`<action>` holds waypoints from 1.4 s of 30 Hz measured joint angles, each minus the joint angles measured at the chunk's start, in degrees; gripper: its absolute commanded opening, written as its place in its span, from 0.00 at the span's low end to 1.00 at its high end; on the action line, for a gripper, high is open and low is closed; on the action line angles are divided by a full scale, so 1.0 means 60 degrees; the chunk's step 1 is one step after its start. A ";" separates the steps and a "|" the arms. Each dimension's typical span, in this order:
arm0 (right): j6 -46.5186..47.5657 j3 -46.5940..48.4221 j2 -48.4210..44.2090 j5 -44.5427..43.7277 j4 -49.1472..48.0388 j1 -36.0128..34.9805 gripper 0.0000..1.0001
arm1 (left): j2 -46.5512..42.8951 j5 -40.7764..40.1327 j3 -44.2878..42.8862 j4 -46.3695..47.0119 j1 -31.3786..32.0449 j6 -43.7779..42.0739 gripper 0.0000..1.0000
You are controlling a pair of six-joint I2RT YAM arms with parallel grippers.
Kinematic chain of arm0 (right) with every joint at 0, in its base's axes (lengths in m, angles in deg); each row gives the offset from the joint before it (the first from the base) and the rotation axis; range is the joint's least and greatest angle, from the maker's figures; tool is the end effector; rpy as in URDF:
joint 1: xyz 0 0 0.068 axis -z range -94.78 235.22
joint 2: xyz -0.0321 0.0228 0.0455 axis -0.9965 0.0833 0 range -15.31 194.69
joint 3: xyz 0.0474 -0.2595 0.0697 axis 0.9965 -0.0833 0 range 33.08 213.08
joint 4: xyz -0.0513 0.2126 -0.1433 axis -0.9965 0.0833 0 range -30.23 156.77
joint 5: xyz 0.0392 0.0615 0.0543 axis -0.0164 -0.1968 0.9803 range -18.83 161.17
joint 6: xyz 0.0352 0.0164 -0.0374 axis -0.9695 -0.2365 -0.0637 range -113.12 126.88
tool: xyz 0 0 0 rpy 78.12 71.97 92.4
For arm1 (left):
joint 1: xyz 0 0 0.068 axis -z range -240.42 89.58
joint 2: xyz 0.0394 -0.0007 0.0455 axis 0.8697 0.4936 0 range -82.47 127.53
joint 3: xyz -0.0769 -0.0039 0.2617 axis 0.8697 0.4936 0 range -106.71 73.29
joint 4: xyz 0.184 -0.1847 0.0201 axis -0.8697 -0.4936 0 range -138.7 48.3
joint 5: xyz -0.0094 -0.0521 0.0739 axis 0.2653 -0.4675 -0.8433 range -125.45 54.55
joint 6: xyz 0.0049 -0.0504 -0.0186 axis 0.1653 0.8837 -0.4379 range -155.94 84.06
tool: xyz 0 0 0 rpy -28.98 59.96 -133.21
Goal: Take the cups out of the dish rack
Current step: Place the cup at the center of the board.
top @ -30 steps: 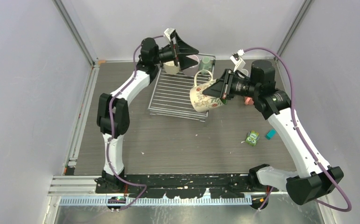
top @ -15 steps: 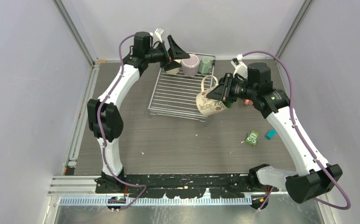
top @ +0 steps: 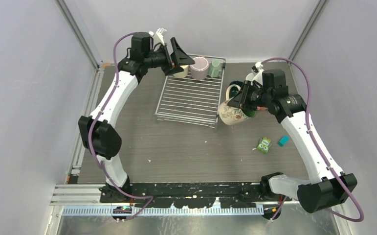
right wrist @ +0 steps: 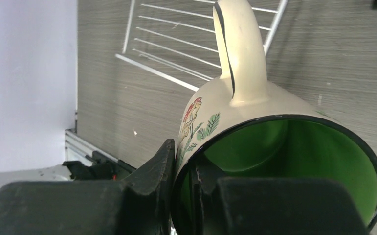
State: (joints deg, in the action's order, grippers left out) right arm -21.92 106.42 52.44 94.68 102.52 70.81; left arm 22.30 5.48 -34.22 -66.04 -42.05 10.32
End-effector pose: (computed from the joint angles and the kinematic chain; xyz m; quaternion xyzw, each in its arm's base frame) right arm 0.2319 0.0742 0.3771 0.0198 0.8812 0.3301 0.3379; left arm 0.3942 -0.1554 0.4031 0.0040 0.7994 -0.5259 0.2904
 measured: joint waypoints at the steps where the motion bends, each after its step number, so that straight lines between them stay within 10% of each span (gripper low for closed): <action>1: 0.0036 0.0000 0.0000 -0.0149 0.0095 0.0022 0.01 | -0.0157 -0.0004 0.0087 -0.0040 0.0018 -0.0044 0.96; 42: -0.1140 0.1800 0.5002 -0.6258 0.1155 -0.0761 0.01 | -0.2317 -0.0317 0.1927 -0.0871 0.1045 -0.1049 0.96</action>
State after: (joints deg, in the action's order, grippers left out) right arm -28.76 117.22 82.45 57.13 109.44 66.24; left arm 8.40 3.57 -22.66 -71.27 -35.78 4.03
